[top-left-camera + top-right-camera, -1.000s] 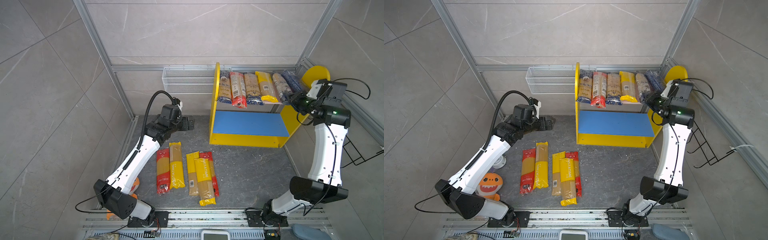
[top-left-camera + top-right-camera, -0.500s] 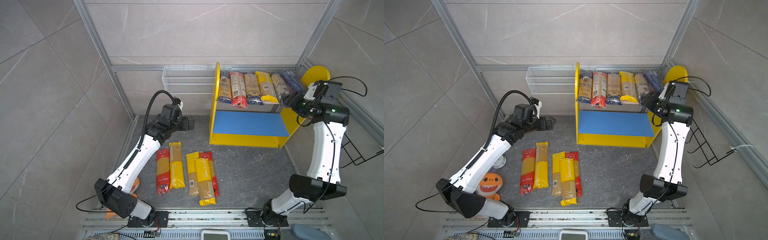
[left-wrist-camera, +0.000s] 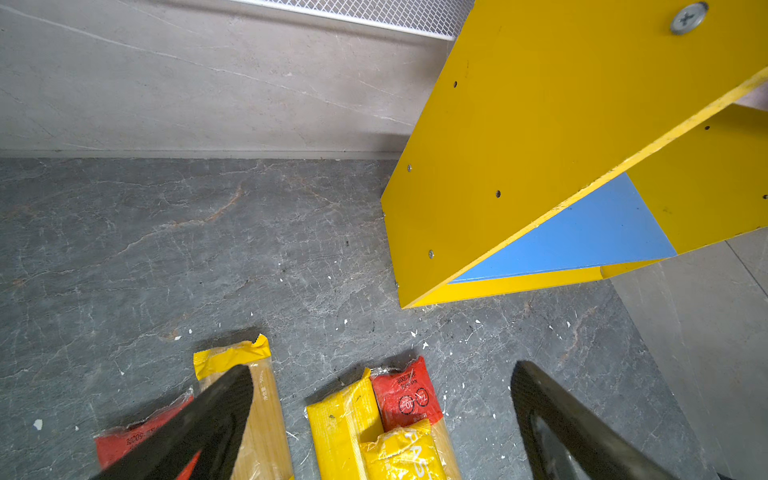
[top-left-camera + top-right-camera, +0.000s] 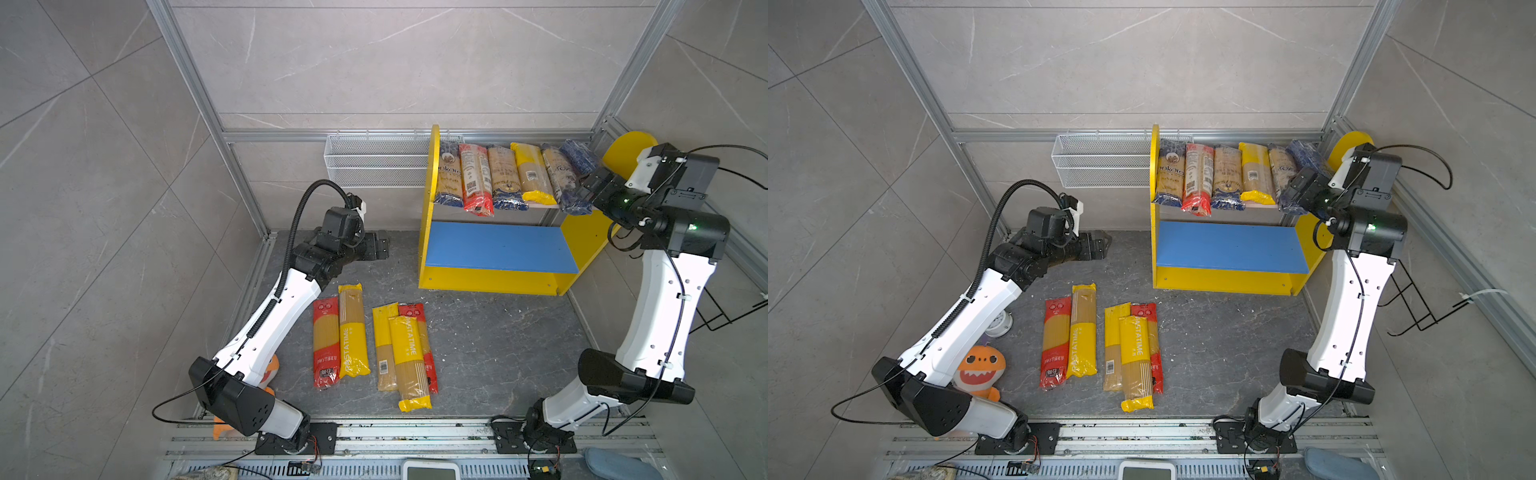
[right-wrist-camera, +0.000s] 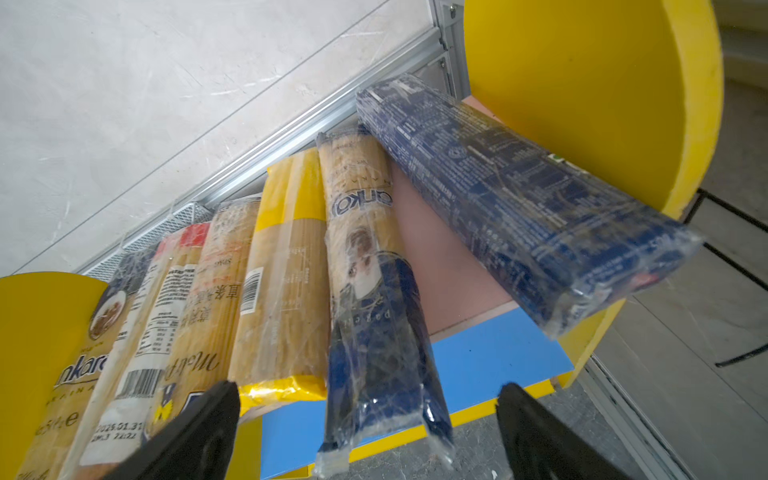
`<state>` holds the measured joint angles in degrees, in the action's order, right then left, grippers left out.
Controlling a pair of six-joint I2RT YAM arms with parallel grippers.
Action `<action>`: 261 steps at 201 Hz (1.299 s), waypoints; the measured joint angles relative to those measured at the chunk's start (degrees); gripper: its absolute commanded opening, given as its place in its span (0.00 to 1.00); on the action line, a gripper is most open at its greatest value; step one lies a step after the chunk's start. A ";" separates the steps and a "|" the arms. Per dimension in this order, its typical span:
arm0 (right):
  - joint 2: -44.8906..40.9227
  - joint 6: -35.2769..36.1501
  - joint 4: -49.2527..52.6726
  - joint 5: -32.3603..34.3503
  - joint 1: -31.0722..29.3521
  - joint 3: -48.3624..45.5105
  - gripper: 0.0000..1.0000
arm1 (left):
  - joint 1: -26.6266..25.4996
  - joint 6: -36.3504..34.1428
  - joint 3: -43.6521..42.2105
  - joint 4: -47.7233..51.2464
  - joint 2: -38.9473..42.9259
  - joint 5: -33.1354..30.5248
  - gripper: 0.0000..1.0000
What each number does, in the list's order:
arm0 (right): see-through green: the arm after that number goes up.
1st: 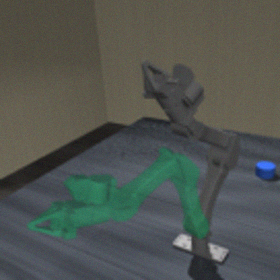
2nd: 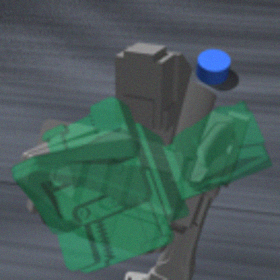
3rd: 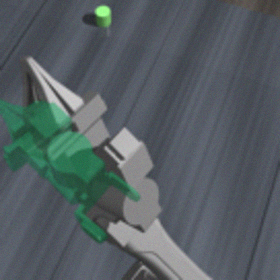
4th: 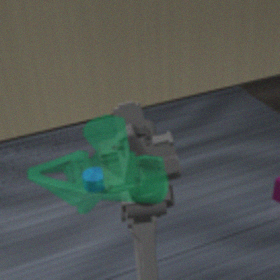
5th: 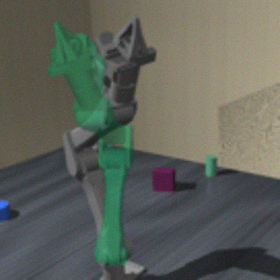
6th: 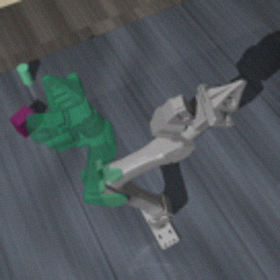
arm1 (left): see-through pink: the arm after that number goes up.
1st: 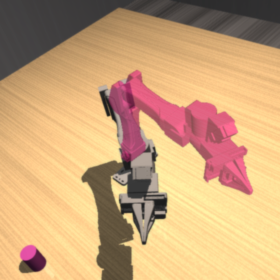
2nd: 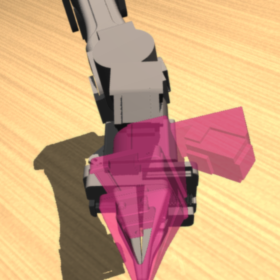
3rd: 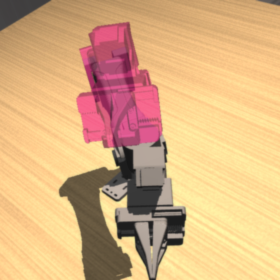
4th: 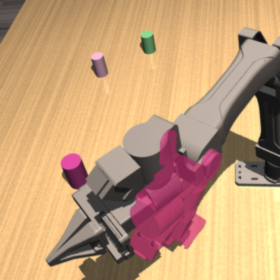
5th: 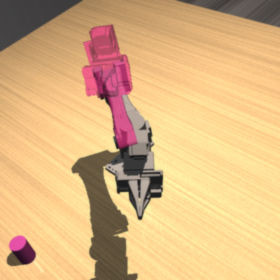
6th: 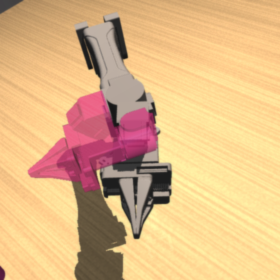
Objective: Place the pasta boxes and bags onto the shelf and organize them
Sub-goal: 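Open the right gripper and swing it down toward the floor packs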
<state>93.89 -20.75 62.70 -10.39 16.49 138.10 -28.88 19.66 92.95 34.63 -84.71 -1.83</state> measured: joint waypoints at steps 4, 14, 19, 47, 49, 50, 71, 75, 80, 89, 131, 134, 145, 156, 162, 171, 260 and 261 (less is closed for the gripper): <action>-0.17 0.00 0.09 -0.13 0.00 0.00 1.00 | 0.00 0.00 0.00 0.00 0.00 0.00 1.00; -0.70 -0.02 0.09 -0.33 -0.35 -0.20 1.00 | 0.00 0.00 0.00 0.00 0.02 -0.09 1.00; -1.07 -0.02 0.09 -0.33 -0.68 -0.55 1.00 | 0.00 0.00 0.00 0.00 0.02 -0.15 1.00; -5.46 -0.02 0.09 -0.15 -6.03 -5.79 1.00 | 0.00 0.00 -0.85 -0.09 1.07 -1.09 1.00; -5.95 -0.02 0.07 0.02 -6.78 -6.45 1.00 | 0.00 0.00 -1.03 -0.09 1.22 -1.14 1.00; -6.10 -0.02 0.07 0.04 -7.02 -6.67 1.00 | 0.00 0.00 -1.14 -0.07 1.33 -1.18 1.00; -11.19 -0.02 -0.39 1.62 -14.80 -14.25 1.00 | 0.00 0.00 -3.39 0.00 3.69 -2.10 1.00; -12.24 -0.04 -0.55 2.12 -16.48 -15.98 1.00 | 0.00 0.00 -3.89 0.02 4.26 -2.23 1.00; -13.42 -0.20 -0.59 2.80 -18.40 -18.08 1.00 | 0.00 0.02 -4.70 0.02 5.05 -2.56 1.00; -15.54 -0.48 -0.94 4.28 -22.21 -22.27 1.00 | 0.02 0.04 -6.43 0.04 6.75 -2.82 1.00; -18.67 -2.62 -1.42 16.15 -41.79 -36.83 0.98 | 0.02 0.59 -13.53 1.66 14.67 -5.42 1.00; -18.53 -2.78 -1.44 17.03 -43.06 -37.55 0.98 | 0.00 0.76 -14.05 1.92 15.34 -5.64 1.00; -17.51 -3.80 -1.66 20.39 -48.28 -39.87 0.97 | 0.02 1.31 -15.52 2.93 17.51 -6.32 1.00; -15.69 -4.74 -1.75 23.39 -53.20 -41.35 0.97 | 0.02 2.05 -16.85 4.09 19.80 -7.15 1.00; -14.62 -5.27 -2.03 24.83 -55.41 -41.99 0.97 | 0.02 2.45 -17.44 4.68 20.92 -7.34 1.00; -12.85 -6.23 -2.58 26.53 -58.40 -42.99 0.97 | 0.02 3.04 -18.25 5.42 22.62 -7.85 1.00; -3.69 -8.46 -7.23 30.60 -64.28 -46.90 0.98 | 0.02 7.98 -24.37 12.20 35.56 -13.20 1.00; -3.63 -8.46 -7.23 30.60 -64.30 -46.90 0.98 | 0.02 8.04 -24.44 12.22 35.65 -13.22 1.00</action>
<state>90.26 -29.21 55.46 20.21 -47.81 91.20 -28.86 27.70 68.51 46.85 -49.06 -15.05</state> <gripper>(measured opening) 0.972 0.997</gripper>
